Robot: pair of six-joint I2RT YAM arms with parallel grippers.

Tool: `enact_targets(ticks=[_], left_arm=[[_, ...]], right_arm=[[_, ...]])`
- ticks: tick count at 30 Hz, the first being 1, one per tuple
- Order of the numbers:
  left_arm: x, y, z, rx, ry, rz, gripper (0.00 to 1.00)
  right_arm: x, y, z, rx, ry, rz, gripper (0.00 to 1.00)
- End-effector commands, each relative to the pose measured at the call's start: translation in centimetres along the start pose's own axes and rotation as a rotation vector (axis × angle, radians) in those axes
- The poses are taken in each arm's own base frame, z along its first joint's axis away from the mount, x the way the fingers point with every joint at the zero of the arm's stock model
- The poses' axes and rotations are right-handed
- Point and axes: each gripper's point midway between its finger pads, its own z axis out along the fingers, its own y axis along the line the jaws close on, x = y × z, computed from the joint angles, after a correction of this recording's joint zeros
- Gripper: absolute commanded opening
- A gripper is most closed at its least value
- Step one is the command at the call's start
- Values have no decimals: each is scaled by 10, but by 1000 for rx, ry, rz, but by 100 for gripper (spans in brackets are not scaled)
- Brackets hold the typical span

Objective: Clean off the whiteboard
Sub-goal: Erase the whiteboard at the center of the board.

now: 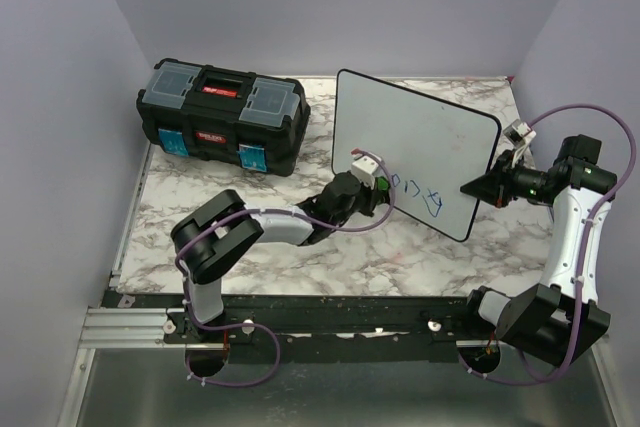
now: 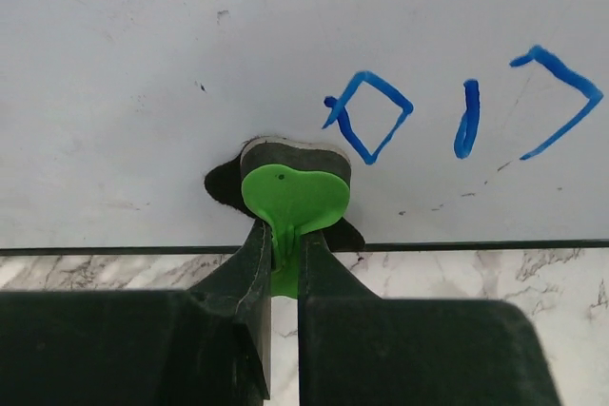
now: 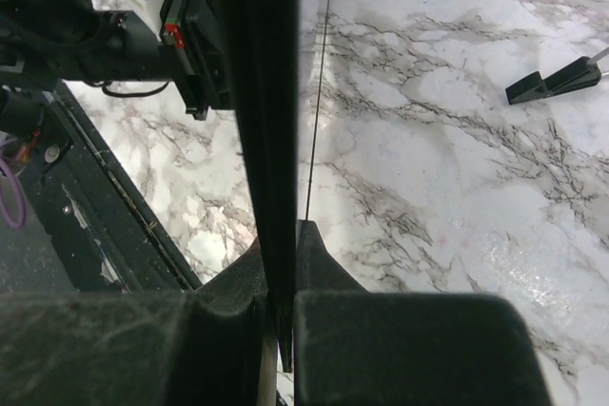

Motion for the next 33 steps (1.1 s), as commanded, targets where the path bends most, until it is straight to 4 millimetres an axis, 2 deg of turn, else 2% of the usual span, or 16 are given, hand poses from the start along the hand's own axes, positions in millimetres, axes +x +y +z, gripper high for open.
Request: enact_targets(ticks=[1,3,4,8,10,13,16,18,23,26,29,33], left_arm=[[-64,10,7,-2,-83,35,0],[-63,19,8,-12,-75,16,0],[-55,24,9,-22,-55,12,0],[-4,33,7,-30,23,-59,0],[17,30,1,-24,34,-97,0],[34,18,-6,-12,48,-100,0],[33,6,-3,-3,44,-60,0],[21,5,2,-10,23,-38,0],[-48,8,8,-24,-92,5,0],[-71,17,8,-44,-127,10,0],[-60,24,10,-56,-106,4,0],[-18,28,7,-65,-68,-47,0]], right_arm=[[-21,39,1,-141,-123,58,1],[-22,39,1,-138,-126,55,1],[-22,39,1,-138,-126,58,1],[-22,39,1,-141,-126,60,1],[-22,39,1,-139,-125,59,1],[-22,38,1,-138,-125,57,1],[-22,38,2,-140,-126,61,1],[-22,39,1,-138,-126,57,1],[-22,39,1,-132,-127,54,1],[-22,39,1,-132,-127,53,1],[-23,40,1,-133,-128,52,1],[-23,39,1,-135,-129,53,1]])
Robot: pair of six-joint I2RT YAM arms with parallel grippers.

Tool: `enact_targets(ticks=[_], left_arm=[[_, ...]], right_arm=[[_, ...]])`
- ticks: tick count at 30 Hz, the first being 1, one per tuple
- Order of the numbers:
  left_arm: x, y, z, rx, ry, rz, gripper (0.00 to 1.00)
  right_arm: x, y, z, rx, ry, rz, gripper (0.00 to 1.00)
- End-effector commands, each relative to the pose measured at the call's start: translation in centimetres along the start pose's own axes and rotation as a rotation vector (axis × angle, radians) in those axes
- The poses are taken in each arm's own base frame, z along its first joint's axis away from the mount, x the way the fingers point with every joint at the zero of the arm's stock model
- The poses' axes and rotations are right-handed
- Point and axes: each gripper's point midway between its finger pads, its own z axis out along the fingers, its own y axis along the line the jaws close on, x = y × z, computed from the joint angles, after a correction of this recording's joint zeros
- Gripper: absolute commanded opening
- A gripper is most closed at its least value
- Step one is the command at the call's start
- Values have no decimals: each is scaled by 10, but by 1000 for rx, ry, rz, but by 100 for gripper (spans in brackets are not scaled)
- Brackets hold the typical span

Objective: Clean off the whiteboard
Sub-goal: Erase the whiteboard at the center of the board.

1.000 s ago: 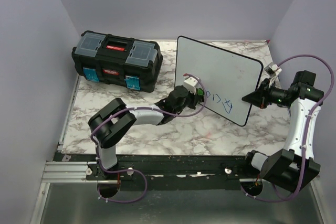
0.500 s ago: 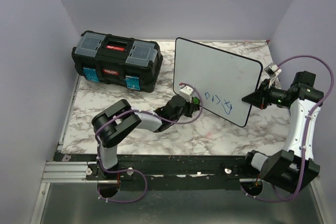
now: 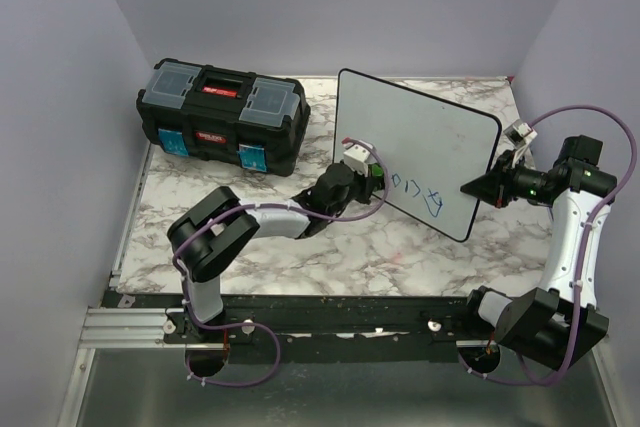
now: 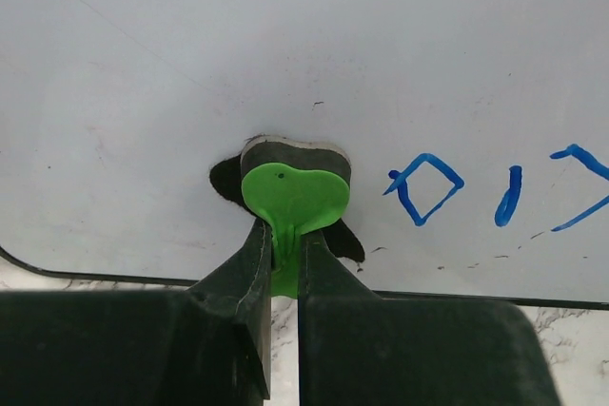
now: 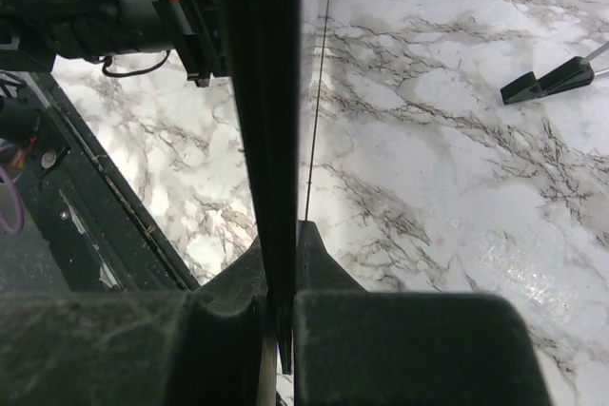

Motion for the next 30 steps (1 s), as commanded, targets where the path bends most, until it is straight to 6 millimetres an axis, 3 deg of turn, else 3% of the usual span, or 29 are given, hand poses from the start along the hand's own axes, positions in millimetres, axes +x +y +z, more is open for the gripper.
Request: enact_targets(ticks=[1,4,7,11,15,19,22,25,30], left_arm=[[27,4,-7,-17,-12,-47,0],[51,-13,-14,6,12,-58,0],[58,-32,-14,29,16,-49,0],[38,-47,-8,51,-16,-7,0],[3,-51,0,50,-70,47,0],[-26,-36,1,42,-116,24,0],[-33,-18,1,32,-130,-11,0],[-26,-13,1,30,-114,-15,0],[11,-16,-1,52,-62,-73,0]], right_arm=[[-21,40,1,-152,-119,59,1],[-20,39,1,-155,-120,61,1],[-20,39,2,-156,-120,61,1],[-21,40,1,-155,-120,58,1],[-21,39,1,-155,-120,57,1],[-20,40,1,-153,-120,57,1],[-21,40,1,-152,-121,54,1],[-21,41,1,-154,-122,54,1],[-21,42,1,-153,-123,48,1]])
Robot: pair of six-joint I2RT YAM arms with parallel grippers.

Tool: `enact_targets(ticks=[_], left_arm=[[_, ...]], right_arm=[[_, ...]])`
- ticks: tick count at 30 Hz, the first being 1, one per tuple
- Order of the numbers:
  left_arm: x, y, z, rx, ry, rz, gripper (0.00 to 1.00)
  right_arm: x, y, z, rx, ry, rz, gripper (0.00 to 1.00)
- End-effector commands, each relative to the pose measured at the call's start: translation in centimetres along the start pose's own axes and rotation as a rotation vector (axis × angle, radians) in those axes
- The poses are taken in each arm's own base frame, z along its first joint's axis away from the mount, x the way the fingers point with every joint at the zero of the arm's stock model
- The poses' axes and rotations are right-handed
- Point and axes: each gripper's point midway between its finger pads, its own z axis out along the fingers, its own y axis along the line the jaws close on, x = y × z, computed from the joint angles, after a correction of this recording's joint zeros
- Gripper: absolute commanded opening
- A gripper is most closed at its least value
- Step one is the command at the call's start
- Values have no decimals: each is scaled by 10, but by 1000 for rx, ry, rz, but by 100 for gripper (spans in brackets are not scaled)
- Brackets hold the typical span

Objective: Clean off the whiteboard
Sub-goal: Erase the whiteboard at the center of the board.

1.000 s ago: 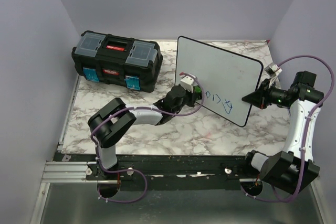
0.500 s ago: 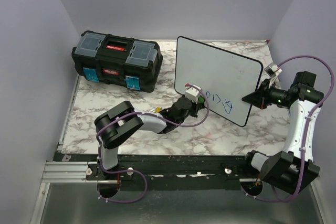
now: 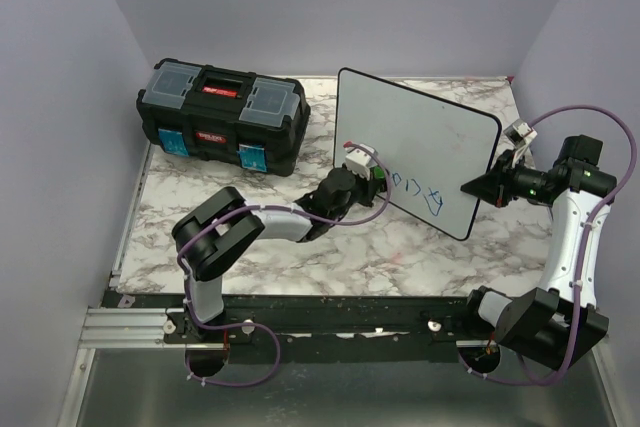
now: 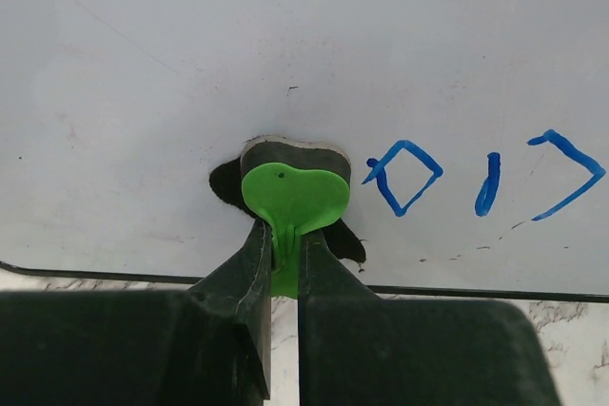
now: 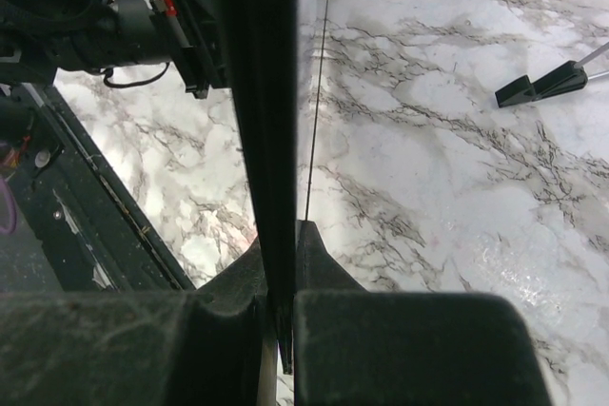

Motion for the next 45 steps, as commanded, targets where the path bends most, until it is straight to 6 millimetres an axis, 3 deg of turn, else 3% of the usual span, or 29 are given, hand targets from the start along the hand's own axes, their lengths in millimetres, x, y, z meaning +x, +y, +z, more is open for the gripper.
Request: enact_targets(ticks=[1,5,8,11,17,22,26,33,36,40,45], left_arm=[[13,-12,-3,47,-22,-66,0],[31,-39,-5,91,7,-57,0],[18,-59,-4,128,-14,-39,0],[-13,-72,-3,148,-60,-4,0],[-65,-65,-1,86,-132,87,0],[-76,-36,6,24,-138,55,0],[-63,-32,8,29,-108,56,0],[25,-41,2,79,35,-16,0],[49,-53,-2,101,72,-24,0],[46,-64,-1,119,63,-22,0],[-7,-73,3,124,-27,36,0]], right_arm=[[-21,44,0,-155,-121,59,1],[-21,43,0,-156,-121,62,1],[-21,44,0,-157,-121,63,1],[-21,44,0,-155,-122,58,1],[-21,44,0,-155,-122,60,1],[-22,45,-1,-155,-124,54,0],[-22,45,0,-156,-123,58,0],[-22,46,-1,-157,-123,55,1],[-22,45,-1,-157,-123,52,1],[-22,46,-1,-155,-124,50,1],[-22,46,-1,-156,-124,50,1]])
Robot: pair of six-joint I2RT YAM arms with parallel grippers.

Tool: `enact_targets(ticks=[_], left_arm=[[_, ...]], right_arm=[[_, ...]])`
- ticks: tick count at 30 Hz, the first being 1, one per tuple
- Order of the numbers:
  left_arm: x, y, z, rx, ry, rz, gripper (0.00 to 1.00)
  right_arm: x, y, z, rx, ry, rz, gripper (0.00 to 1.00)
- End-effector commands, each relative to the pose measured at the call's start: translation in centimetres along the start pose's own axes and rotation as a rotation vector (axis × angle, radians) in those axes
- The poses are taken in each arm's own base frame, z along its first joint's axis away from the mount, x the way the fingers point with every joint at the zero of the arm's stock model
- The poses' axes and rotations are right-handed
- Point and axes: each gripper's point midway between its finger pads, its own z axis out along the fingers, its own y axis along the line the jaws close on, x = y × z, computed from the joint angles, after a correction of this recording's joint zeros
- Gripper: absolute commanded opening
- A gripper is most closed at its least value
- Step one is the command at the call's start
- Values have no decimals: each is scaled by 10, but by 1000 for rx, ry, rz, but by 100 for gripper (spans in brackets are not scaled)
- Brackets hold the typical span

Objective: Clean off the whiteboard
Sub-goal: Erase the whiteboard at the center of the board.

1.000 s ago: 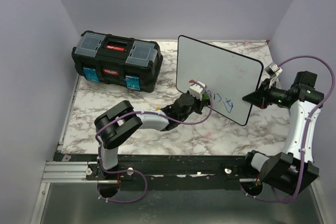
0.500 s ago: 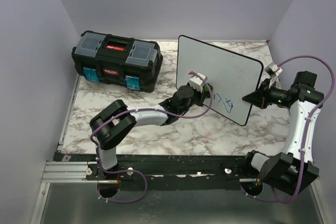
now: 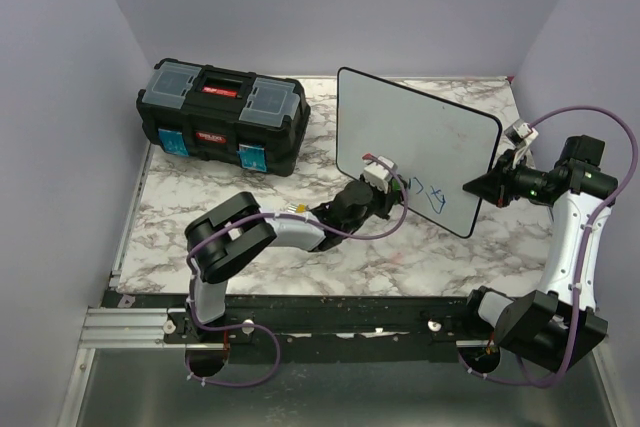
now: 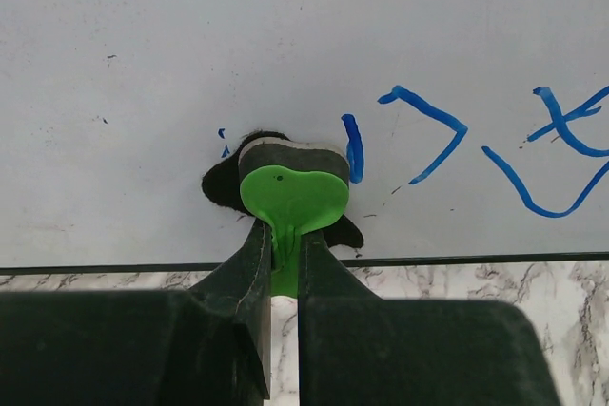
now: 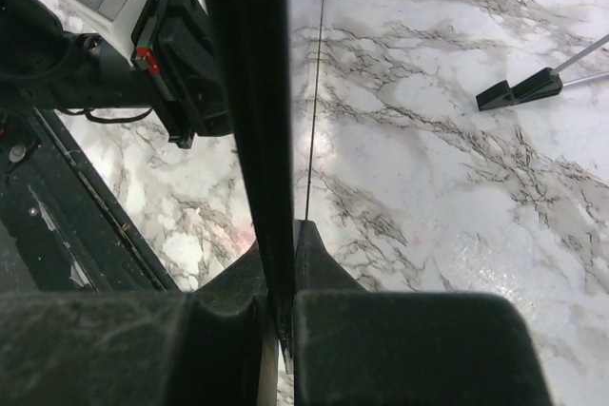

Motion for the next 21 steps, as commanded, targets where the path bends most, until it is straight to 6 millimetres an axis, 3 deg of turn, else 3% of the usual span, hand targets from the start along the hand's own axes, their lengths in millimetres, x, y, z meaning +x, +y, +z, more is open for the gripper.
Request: enact_targets(ticks=[1,5,9,13,17,21], left_arm=[[-36,-17,4,34,-38,52,0],[-82,1,6,-2,-118,33,0],[-101,22,5,-33,-147,22,0],[-85,29,4,-31,-121,4,0],[-49,25,5,4,-61,-47,0],[-16,-1,3,58,2,-43,0]], right_arm=[[-24,48,0,-174,-130,91,1],[-24,49,0,-171,-132,85,1],[-24,49,0,-172,-131,83,1],[-24,49,0,-173,-133,81,1],[-24,50,0,-173,-132,82,1],[-24,49,0,-174,-132,83,1]])
